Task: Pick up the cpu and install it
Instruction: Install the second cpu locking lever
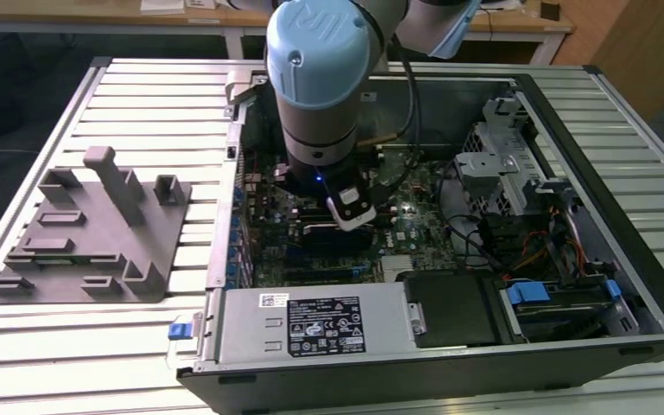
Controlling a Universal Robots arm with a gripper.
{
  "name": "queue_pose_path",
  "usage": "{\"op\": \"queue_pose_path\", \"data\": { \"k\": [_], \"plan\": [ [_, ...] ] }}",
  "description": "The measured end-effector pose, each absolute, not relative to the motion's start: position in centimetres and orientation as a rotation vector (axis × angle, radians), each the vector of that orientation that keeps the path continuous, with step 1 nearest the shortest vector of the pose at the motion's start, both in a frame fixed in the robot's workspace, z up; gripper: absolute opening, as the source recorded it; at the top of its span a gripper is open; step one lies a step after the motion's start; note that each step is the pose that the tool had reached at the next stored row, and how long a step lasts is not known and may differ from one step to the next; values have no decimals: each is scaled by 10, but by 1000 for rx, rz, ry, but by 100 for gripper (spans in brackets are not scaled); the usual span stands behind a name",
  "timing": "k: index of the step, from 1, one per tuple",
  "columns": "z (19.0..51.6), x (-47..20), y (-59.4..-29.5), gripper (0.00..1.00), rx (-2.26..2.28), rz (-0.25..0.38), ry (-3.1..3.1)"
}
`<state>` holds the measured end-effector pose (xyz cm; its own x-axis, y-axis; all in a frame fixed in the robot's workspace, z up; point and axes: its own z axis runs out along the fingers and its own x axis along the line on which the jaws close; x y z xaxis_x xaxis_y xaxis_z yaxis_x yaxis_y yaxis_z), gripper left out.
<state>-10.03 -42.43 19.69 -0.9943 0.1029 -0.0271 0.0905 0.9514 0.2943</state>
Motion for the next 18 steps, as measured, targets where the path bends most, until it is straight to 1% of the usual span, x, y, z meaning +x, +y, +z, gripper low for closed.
{"op": "queue_pose_path", "data": {
  "k": [7, 14, 18],
  "plan": [
    [192, -101, -424, 11, 152, 479, 3059],
    [188, -101, -424, 11, 153, 515, 3054],
    [187, -103, -424, 11, 153, 519, 3054]
  ]
}}
